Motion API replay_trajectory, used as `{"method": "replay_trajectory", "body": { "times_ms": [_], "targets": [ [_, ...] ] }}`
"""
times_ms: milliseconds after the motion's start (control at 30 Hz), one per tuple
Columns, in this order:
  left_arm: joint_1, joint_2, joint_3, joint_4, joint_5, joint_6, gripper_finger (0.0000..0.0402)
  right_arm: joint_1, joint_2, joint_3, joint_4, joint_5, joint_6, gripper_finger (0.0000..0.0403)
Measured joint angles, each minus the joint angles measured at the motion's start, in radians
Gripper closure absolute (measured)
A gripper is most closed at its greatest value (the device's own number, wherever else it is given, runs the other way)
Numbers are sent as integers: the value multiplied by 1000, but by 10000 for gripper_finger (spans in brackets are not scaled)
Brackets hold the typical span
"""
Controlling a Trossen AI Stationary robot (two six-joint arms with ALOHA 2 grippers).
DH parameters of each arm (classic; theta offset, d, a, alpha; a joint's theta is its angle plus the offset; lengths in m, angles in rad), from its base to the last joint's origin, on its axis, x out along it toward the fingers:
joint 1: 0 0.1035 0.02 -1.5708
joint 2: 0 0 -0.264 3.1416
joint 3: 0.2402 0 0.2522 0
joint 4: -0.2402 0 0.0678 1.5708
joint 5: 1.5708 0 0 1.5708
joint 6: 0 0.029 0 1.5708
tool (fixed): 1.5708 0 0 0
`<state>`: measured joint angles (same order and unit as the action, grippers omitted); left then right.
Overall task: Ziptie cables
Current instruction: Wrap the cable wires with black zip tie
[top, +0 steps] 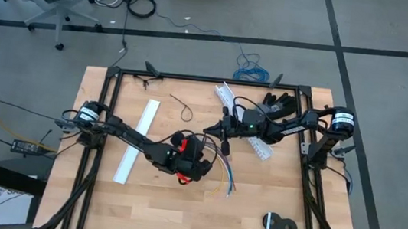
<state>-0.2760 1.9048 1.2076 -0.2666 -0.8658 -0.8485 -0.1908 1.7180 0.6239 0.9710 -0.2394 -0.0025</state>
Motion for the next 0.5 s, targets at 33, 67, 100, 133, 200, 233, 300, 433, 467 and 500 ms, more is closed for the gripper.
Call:
{"method": "replay_trajectory", "body": {
  "times_ms": [33,67,100,133,200,233,300,433,467,500],
  "targets": [
    [0,0,0,7,0,-3,338,0,0,0,0,0,0,403],
    [2,0,0,17,0,-12,330,0,0,0,0,0,0,403],
    [5,0,0,22,-1,-21,322,0,0,0,0,0,0,403],
    [7,0,0,21,-2,-27,316,0,0,0,0,0,-1,403],
    [14,0,0,21,-2,-43,305,0,0,0,0,0,-1,403],
    [18,0,0,21,-2,-45,302,3,0,0,0,0,-1,403],
    [26,0,0,27,-3,-45,299,6,0,0,0,0,-1,403],
    [38,0,0,38,-3,-46,298,12,0,0,0,-9,-2,403],
    [40,0,0,38,-4,-46,298,12,0,0,-1,-17,-1,403],
    [41,0,0,38,-3,-46,298,12,0,0,-1,-21,-2,403]
  ]
}}
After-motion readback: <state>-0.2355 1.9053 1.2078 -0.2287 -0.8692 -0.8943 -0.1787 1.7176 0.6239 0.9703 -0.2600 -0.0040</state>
